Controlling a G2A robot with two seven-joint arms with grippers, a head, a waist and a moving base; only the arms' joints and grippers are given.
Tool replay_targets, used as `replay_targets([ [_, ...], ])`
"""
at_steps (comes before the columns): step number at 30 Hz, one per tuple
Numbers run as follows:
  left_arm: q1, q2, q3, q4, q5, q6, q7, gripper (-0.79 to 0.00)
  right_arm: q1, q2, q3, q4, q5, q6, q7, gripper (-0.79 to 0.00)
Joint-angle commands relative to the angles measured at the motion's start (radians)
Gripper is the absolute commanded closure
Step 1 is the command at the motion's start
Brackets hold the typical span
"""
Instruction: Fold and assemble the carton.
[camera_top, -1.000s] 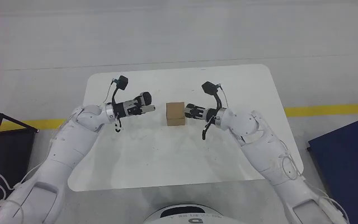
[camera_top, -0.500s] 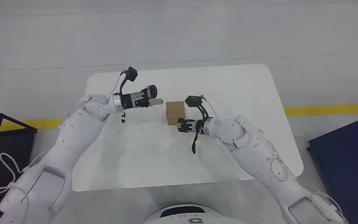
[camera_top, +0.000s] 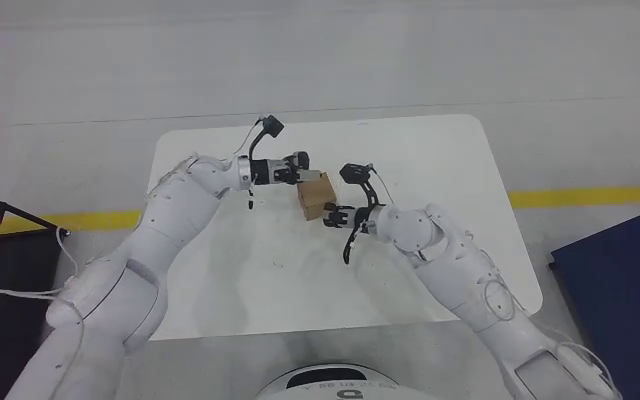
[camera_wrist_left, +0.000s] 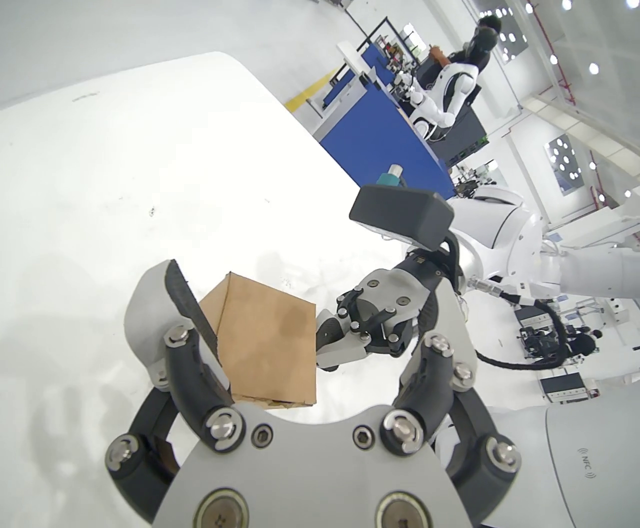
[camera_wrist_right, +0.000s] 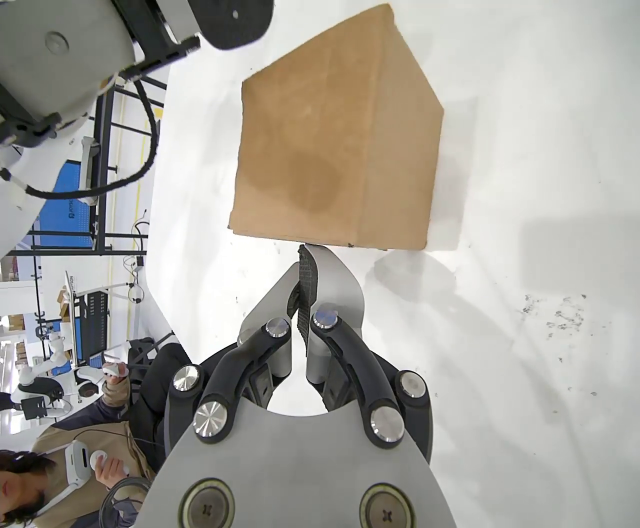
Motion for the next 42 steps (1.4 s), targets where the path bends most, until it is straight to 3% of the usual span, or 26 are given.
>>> replay_targets([
  [1,0.004,-0.007,-0.001,0.006,-0.016,0.0,-0.016,-0.785,-0.002,0.0,0.007,0.001,0.005,0.005,-0.015,0.0],
  [10,0.072,-0.002,-0.069,-0.047,-0.156,0.0,-0.083,-0.785,0.0,-0.005,0.025,0.02,0.026,0.038,-0.07,0.0],
  [14,0.085,0.017,-0.09,-0.062,-0.142,0.0,-0.082,-0.785,-0.006,-0.004,0.044,0.024,0.042,0.035,-0.082,0.0],
  [18,0.057,0.033,-0.119,-0.003,-0.002,0.0,-0.043,-0.785,-0.022,0.0,0.058,0.015,0.05,0.023,-0.074,0.0],
  [22,0.023,0.008,-0.088,0.037,0.162,0.001,0.073,-0.785,-0.033,0.0,0.059,0.015,0.051,0.019,-0.073,0.0],
  [27,-0.002,-0.042,-0.05,0.1,0.206,0.007,0.134,-0.785,-0.039,0.0,0.058,0.014,0.054,0.017,-0.077,0.0],
  [34,-0.012,-0.098,-0.024,0.159,0.104,0.0,0.006,-0.785,-0.025,-0.002,0.078,0.052,0.087,0.021,-0.08,0.0],
  [42,0.045,-0.093,-0.057,0.117,-0.012,0.0,-0.082,-0.785,-0.02,-0.001,0.103,0.075,0.108,0.01,-0.087,0.0],
])
